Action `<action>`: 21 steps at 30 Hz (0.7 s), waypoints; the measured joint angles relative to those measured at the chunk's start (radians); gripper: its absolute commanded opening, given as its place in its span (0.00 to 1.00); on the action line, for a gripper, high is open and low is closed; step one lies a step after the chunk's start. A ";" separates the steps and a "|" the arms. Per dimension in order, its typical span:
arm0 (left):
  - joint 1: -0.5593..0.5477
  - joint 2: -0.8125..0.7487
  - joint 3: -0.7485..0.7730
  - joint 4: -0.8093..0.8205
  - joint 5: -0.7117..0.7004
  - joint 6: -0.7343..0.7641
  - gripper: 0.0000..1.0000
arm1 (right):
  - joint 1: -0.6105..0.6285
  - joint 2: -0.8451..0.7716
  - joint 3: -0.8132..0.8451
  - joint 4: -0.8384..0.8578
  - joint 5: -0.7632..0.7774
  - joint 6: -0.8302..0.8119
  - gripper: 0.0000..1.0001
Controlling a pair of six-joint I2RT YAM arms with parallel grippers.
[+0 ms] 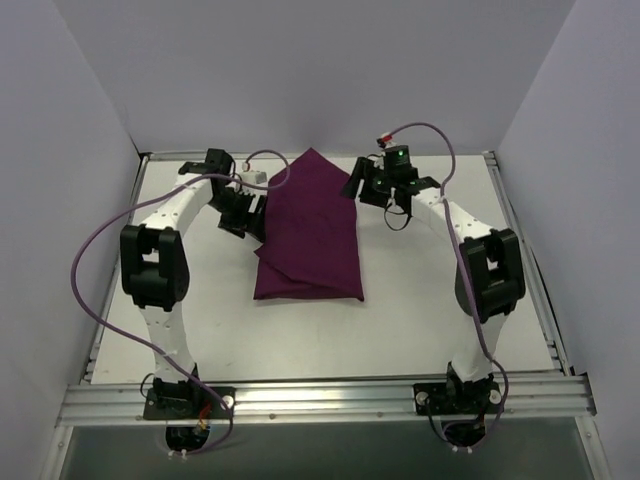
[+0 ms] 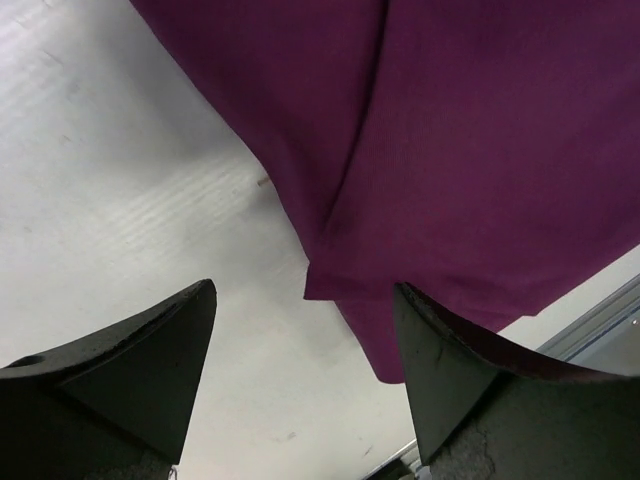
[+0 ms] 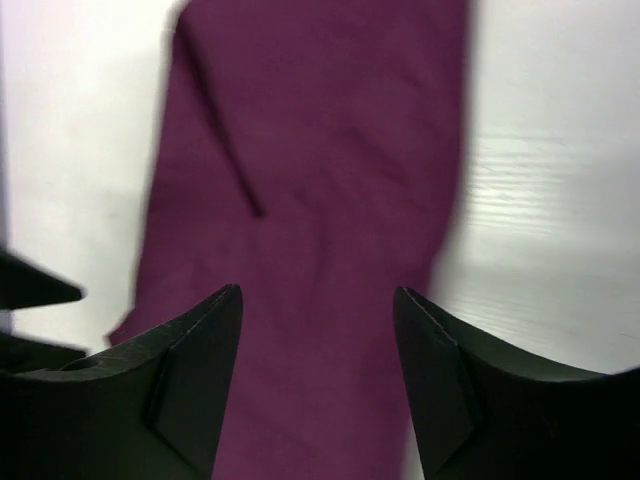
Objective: Prepare the surgical pack
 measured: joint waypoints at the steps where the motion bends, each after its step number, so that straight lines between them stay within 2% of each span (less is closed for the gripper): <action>1: -0.009 0.001 -0.011 -0.013 -0.004 0.010 0.79 | -0.029 0.023 -0.006 -0.016 -0.010 -0.009 0.53; 2: -0.016 0.002 -0.020 -0.024 -0.011 0.020 0.77 | -0.053 0.050 -0.008 -0.025 -0.024 -0.021 0.43; 3: -0.023 0.004 -0.029 -0.033 -0.016 0.026 0.73 | -0.070 0.079 -0.012 -0.029 -0.037 -0.034 0.39; 4: -0.031 0.007 -0.038 -0.039 -0.019 0.031 0.61 | -0.082 0.110 -0.019 -0.028 -0.053 -0.043 0.35; 5: -0.037 0.011 -0.043 -0.041 -0.020 0.033 0.55 | -0.086 0.129 -0.026 -0.025 -0.065 -0.048 0.27; 7: -0.045 0.014 -0.066 -0.035 -0.022 0.045 0.49 | -0.084 0.170 -0.051 -0.018 -0.095 -0.058 0.24; 8: -0.047 0.014 -0.079 -0.035 -0.023 0.048 0.42 | -0.079 0.185 -0.062 -0.008 -0.105 -0.056 0.22; 10: -0.048 0.014 -0.107 -0.031 -0.027 0.055 0.38 | -0.073 0.204 -0.088 0.022 -0.119 -0.053 0.22; 12: -0.047 0.016 -0.135 -0.023 -0.039 0.058 0.29 | -0.072 0.208 -0.114 0.058 -0.127 -0.042 0.22; 16: -0.046 0.045 -0.148 -0.003 -0.064 0.059 0.24 | -0.077 0.209 -0.127 0.106 -0.132 -0.022 0.29; 17: -0.046 0.055 -0.148 0.005 -0.069 0.059 0.24 | -0.081 0.209 -0.127 0.110 -0.134 -0.022 0.36; 21: -0.046 0.082 -0.148 0.029 -0.074 0.053 0.24 | -0.082 0.192 -0.109 0.039 -0.113 -0.082 0.55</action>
